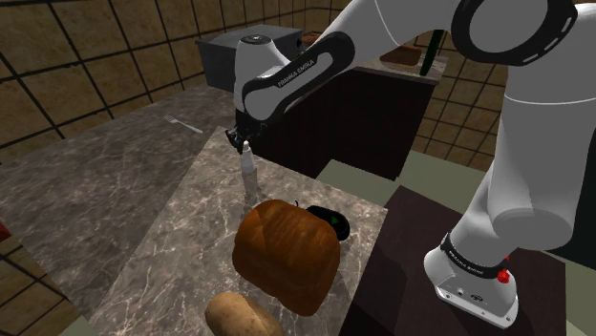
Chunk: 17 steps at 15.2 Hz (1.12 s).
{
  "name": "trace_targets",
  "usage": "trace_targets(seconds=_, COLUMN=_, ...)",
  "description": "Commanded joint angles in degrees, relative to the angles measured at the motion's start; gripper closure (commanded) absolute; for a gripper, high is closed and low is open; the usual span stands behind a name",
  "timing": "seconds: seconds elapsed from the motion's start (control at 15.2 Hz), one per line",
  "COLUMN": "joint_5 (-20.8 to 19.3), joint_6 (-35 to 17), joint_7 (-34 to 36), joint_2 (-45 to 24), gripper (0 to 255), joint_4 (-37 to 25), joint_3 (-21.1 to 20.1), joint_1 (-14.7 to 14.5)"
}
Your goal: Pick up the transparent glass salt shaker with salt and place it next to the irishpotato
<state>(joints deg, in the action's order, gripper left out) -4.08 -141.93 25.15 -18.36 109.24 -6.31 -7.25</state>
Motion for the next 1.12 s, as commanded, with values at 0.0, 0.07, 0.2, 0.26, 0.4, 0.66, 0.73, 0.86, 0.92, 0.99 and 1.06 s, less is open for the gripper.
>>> trace_targets(seconds=0.0, joint_5=0.00, joint_6=0.00, joint_7=0.00, joint_2=-0.01, gripper=255, joint_4=0.01, joint_3=0.00, joint_1=0.00)
trace_targets(seconds=0.07, joint_5=0.00, joint_6=0.00, joint_7=0.00, joint_2=-0.01, gripper=255, joint_4=0.00, joint_3=0.00, joint_1=0.00)
trace_targets(seconds=0.2, joint_5=0.09, joint_6=0.65, joint_7=-0.07, joint_2=0.38, gripper=255, joint_4=-0.25, joint_3=-0.04, joint_1=0.03)
trace_targets(seconds=0.26, joint_5=0.19, joint_6=1.30, joint_7=-0.14, joint_2=0.78, gripper=255, joint_4=-0.52, joint_3=-0.08, joint_1=0.06)
trace_targets(seconds=0.4, joint_5=0.36, joint_6=2.63, joint_7=-0.27, joint_2=1.51, gripper=255, joint_4=-1.11, joint_3=-0.15, joint_1=0.10)
trace_targets(seconds=0.66, joint_5=0.68, joint_6=5.30, joint_7=-0.51, joint_2=2.89, gripper=255, joint_4=-2.42, joint_3=-0.28, joint_1=0.18)
trace_targets(seconds=0.73, joint_5=0.76, joint_6=5.98, joint_7=-0.57, joint_2=3.21, gripper=255, joint_4=-2.78, joint_3=-0.30, joint_1=0.20)
trace_targets(seconds=0.86, joint_5=0.90, joint_6=7.34, joint_7=-0.68, joint_2=3.82, gripper=255, joint_4=-3.54, joint_3=-0.35, joint_1=0.23)
trace_targets(seconds=0.92, joint_5=0.97, joint_6=8.03, joint_7=-0.73, joint_2=4.11, gripper=255, joint_4=-3.94, joint_3=-0.37, joint_1=0.24)
trace_targets(seconds=0.99, joint_5=1.03, joint_6=8.71, joint_7=-0.78, joint_2=4.39, gripper=255, joint_4=-4.35, joint_3=-0.39, joint_1=0.25)
trace_targets(seconds=1.06, joint_5=1.09, joint_6=9.41, joint_7=-0.83, joint_2=4.65, gripper=255, joint_4=-4.78, joint_3=-0.41, joint_1=0.26)
